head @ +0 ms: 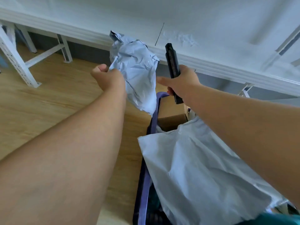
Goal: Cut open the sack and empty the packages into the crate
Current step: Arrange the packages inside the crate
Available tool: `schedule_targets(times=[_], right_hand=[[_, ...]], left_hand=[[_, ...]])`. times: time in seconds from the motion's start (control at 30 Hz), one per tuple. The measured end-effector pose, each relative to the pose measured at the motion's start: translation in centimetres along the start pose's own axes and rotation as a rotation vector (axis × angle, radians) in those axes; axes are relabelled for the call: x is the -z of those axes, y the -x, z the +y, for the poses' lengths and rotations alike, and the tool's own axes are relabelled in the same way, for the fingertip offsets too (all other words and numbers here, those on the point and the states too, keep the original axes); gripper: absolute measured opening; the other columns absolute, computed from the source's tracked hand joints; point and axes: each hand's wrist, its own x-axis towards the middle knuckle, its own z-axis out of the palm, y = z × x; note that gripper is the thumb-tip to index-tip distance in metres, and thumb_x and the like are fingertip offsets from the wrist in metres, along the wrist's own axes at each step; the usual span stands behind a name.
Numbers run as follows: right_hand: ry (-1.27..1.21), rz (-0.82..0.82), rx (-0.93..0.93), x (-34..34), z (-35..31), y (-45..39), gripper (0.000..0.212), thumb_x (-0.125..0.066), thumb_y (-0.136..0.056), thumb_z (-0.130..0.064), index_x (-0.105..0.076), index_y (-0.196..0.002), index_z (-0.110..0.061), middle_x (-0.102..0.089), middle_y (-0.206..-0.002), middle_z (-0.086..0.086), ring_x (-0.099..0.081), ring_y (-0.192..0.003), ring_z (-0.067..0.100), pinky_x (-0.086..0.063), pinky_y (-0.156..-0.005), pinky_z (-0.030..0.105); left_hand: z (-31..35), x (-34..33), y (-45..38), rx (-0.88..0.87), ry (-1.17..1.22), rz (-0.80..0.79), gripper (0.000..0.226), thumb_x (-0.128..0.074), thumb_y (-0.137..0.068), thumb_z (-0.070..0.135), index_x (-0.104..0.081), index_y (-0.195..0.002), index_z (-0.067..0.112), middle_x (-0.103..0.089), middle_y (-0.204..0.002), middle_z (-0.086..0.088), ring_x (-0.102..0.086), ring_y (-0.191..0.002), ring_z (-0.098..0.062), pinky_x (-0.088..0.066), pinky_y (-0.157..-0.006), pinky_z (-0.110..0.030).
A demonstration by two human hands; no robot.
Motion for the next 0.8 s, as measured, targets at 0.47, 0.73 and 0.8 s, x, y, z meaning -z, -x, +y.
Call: schedule_targets(times=[0.47,0.73,0.8], right_hand=[[-0.119,-0.079,-0.368,10.4,-1.4,2.0,0.011,-0.061,-0.084,-0.007,-0.051,-0.081,-0.007,-0.039,-0.032,0.001,-0.035,-0.022,0.012,-0.043,-0.040,0.023],[0.380,-0.381,-0.234,17.4,4.3,4.2,0.017,-0.070,-0.085,-0.018,-0.056,-0.089,-0.009,-0.052,-0.047,0.004,-0.048,-0.033,0.014,-0.046,-0.053,0.027],[0.282,-0.360,-0.226,19.5,4.8,4.0,0.021,-0.071,-0.083,-0.016,-0.058,-0.098,-0.012,-0.051,-0.049,0.004,-0.047,-0.034,0.014,-0.046,-0.048,0.025]], left_hand=[[1.7,-0.3,9.5,0.180,-0.722,-0.700,0.035,-0.040,-0.094,0.007,-0.061,-0.116,0.024,-0.067,-0.104,-0.008,-0.062,-0.082,-0.020,-0.054,-0.064,-0.031],[2.3,-2.8,16.8,0.221,-0.851,-0.933,0.034,-0.050,-0.096,0.041,-0.055,-0.126,0.026,-0.058,-0.126,0.004,-0.059,-0.103,-0.011,-0.052,-0.083,-0.034],[2.8,-4.3,18.8,0.092,-0.789,-0.964,0.041,-0.053,-0.095,0.042,-0.052,-0.130,0.022,-0.062,-0.107,0.010,-0.060,-0.072,0.015,-0.051,-0.058,-0.009]])
